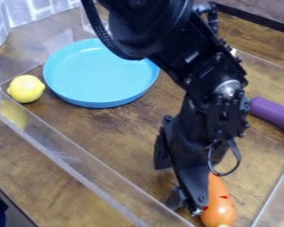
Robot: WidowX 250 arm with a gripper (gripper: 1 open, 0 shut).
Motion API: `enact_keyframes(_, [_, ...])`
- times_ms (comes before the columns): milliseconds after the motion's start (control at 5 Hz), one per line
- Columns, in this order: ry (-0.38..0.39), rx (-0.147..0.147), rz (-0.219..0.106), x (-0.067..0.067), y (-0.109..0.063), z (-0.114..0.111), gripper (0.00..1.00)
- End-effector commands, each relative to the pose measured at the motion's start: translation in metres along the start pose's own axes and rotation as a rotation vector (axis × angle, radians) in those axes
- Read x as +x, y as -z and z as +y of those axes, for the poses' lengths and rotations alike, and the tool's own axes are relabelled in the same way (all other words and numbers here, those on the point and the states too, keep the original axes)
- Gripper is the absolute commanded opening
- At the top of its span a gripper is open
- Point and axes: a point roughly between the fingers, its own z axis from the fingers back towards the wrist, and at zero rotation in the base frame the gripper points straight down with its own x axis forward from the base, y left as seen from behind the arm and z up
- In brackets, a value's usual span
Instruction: Move the carrot to the right side
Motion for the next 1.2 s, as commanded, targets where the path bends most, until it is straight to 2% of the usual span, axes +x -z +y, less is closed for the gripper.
enact_keyframes(0, [0.069,-0.002,-0.033,0.005,-0.001,-0.005,1.0])
enact_keyframes(400, [0.027,-0.003,-0.049,0.014,-0.002,-0.018,1.0])
enact_keyframes(600, [0.032,-0.004,-0.062,0.023,-0.008,-0.02,1.0])
enact_keyframes(800, [0.041,0.002,-0.067,0.033,-0.008,-0.026,0.0])
enact_keyframes(1000, [0.045,-0.002,-0.067,0.042,-0.008,-0.03,1.0])
